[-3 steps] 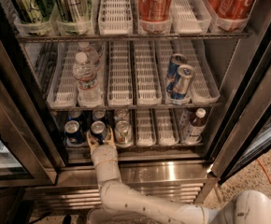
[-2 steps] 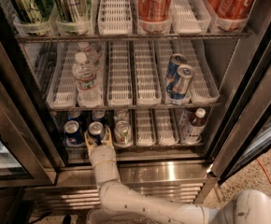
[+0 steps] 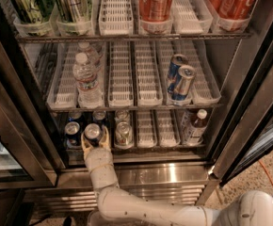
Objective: Pick pepsi can from bottom shelf of fridge
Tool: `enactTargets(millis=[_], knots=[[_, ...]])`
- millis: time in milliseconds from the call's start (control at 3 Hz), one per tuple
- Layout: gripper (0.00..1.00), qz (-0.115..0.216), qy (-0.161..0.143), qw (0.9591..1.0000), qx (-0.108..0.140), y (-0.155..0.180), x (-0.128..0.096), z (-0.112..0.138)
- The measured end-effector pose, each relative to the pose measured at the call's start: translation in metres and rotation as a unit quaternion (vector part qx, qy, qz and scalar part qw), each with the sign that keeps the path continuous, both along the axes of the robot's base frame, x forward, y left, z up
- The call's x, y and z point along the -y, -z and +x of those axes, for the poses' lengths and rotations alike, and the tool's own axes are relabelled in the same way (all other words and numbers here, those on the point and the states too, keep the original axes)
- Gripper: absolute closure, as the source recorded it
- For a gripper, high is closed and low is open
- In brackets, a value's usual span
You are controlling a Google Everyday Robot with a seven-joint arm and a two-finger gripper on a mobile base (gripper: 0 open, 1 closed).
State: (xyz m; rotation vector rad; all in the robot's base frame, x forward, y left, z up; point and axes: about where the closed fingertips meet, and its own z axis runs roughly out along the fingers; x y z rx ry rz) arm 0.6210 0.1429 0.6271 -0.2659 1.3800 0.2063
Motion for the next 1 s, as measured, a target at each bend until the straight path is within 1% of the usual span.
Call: enactTargets(millis=[333, 667, 1000], knots=[[1.0, 0.0, -0.001, 1.0, -0.005, -0.006, 0.002, -0.011], [1.0, -0.005, -0.015, 0.9999, -0.006, -0.015, -0.004, -0.024], [1.0, -0.022, -0.034, 0.9988, -0.03, -0.016, -0.008, -0.038]])
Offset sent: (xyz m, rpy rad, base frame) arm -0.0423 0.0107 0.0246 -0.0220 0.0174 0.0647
